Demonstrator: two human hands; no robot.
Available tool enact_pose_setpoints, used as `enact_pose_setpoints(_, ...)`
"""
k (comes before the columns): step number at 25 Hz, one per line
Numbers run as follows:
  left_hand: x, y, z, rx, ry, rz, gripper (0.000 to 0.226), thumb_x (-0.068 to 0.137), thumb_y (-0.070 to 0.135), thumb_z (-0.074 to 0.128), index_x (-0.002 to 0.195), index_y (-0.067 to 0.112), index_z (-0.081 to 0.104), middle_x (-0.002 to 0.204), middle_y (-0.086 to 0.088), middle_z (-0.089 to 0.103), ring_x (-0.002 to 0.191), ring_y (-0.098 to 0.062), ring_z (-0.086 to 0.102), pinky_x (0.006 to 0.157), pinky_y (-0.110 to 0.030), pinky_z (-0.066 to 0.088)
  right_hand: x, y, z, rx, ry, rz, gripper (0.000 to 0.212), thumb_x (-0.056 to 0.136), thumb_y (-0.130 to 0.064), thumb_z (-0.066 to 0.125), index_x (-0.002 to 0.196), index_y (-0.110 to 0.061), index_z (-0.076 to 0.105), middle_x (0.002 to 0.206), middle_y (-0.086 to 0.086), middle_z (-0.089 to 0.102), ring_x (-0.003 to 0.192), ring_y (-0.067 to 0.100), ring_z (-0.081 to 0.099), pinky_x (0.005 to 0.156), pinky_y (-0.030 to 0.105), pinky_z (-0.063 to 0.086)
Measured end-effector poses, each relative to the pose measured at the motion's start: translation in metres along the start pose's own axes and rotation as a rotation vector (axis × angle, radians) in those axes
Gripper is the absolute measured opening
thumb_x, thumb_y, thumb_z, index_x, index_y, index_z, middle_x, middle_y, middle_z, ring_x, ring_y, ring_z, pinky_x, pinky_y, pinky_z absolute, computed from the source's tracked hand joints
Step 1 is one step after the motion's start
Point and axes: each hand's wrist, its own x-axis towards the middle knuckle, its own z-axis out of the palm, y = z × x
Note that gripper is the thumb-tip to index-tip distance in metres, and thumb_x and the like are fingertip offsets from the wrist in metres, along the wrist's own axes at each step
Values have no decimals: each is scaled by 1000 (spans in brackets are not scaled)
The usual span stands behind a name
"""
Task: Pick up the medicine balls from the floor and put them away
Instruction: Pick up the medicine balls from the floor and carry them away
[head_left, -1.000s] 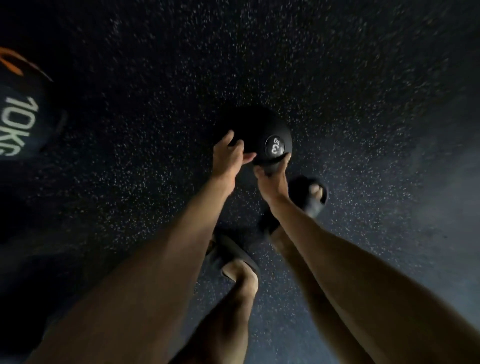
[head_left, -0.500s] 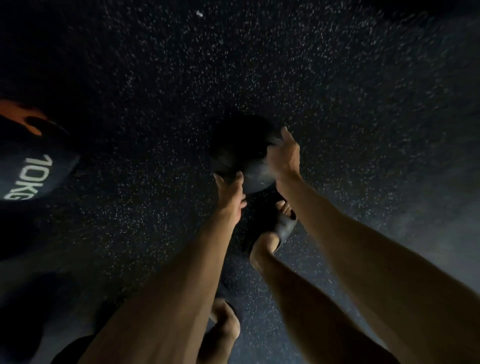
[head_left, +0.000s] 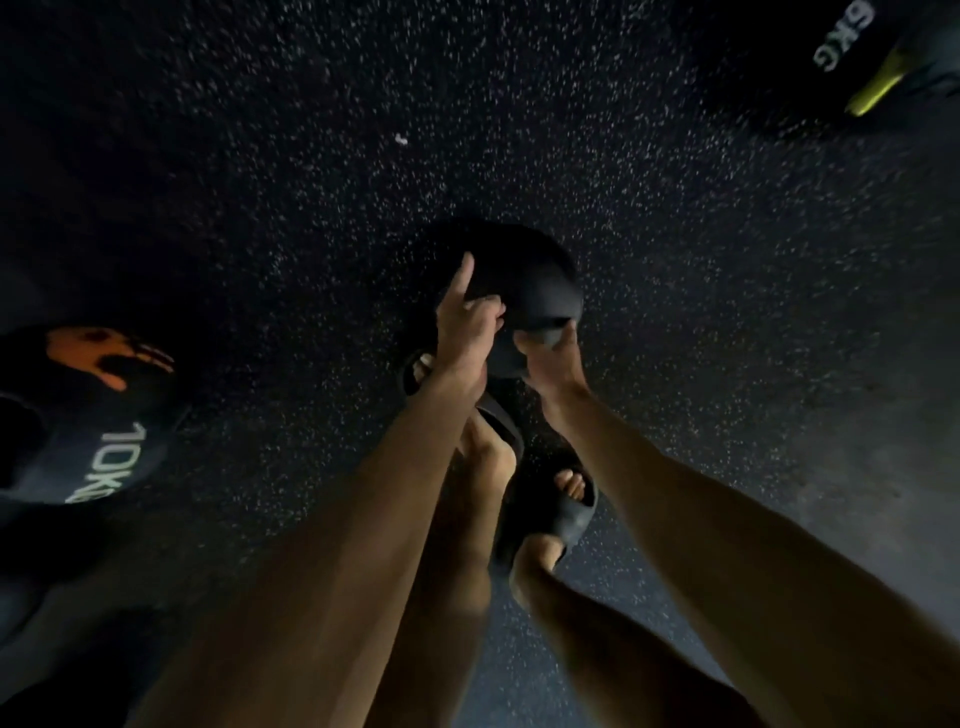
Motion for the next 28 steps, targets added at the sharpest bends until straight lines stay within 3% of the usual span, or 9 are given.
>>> enact_pose_setpoints(3, 23, 29, -2, 187, -31, 58, 53, 99, 5, 48, 149, 23, 44, 133, -7, 62, 120, -16, 60, 105, -33, 48, 21, -58, 4, 200, 171, 66, 40, 93, -20, 62, 131, -21, 47, 123, 5, 61, 111, 27, 59, 81, 46, 56)
enact_pose_setpoints(6, 38, 39, -2, 289, 45, -49, 53, 99, 11, 53, 149, 18, 40, 140, -8, 52, 120, -20, 55, 105, -36, 47, 31, -106, -4, 259, 233, 56, 58, 93, -12, 54, 148, -23, 36, 132, 11, 59, 113, 28, 56, 62, 36, 48)
enact_pose_setpoints(8, 44, 42, 10, 248, -18, -249, 66, 98, 16, 58, 156, 22, 27, 154, -8, 38, 133, -31, 48, 111, -46, 42, 44, -139, -7, 276, 200, -13, 74, 93, -8, 52, 158, -23, 20, 137, 13, 57, 120, 28, 55, 89, 45, 53)
enact_pose_setpoints(10, 53, 64, 29, 49, -73, -315, 67, 101, 15, 54, 158, 28, 20, 159, -8, 33, 137, -31, 44, 110, -52, 39, 51, -173, -7, 192, 140, -139, 77, 90, -8, 53, 159, -19, 19, 140, 11, 56, 126, 27, 54, 110, 45, 44)
enact_pose_setpoints(13, 76, 102, 50, -139, -51, -235, 60, 102, 6, 46, 155, 29, 30, 159, -8, 31, 138, -27, 43, 105, -56, 44, 59, -208, -7, -117, 119, -326, 61, 95, 0, 45, 154, -8, 29, 144, 10, 51, 129, 22, 51, 106, 24, 44)
enact_pose_setpoints(17, 99, 142, 67, -282, -74, -138, 60, 101, 3, 45, 153, 31, 34, 157, -12, 35, 137, -34, 45, 101, -50, 50, 59, -194, -5, -816, 312, -605, 56, 90, -18, 32, 146, -11, 40, 146, 18, 43, 134, 37, 40, 109, 48, 37)
enact_pose_setpoints(21, 105, 185, 95, -276, -60, 22, 58, 102, -1, 44, 154, 21, 33, 158, -16, 33, 143, -31, 40, 112, -50, 42, 73, -187, -16, -1198, 95, -578, 75, 98, -22, 49, 160, -23, 7, 166, 20, -5, 153, 38, -1, 122, 51, 15)
enact_pose_setpoints(25, 100, 169, 81, 255, 137, 263, 42, 100, 4, 48, 141, 11, 52, 140, -15, 56, 123, -24, 59, 105, -38, 50, 110, -258, -20, -1327, 8, -475, 78, 100, -23, 48, 160, -23, -3, 166, 17, -12, 154, 35, -6, 125, 48, 12)
enact_pose_setpoints(28, 76, 143, 59, 658, 131, 251, 35, 100, 10, 50, 134, 9, 57, 135, -15, 60, 119, -28, 62, 101, -40, 52, 89, -285, -12, -1437, -6, -530, 70, 98, -22, 47, 159, -18, 12, 165, 18, 7, 152, 37, 9, 123, 50, 17)
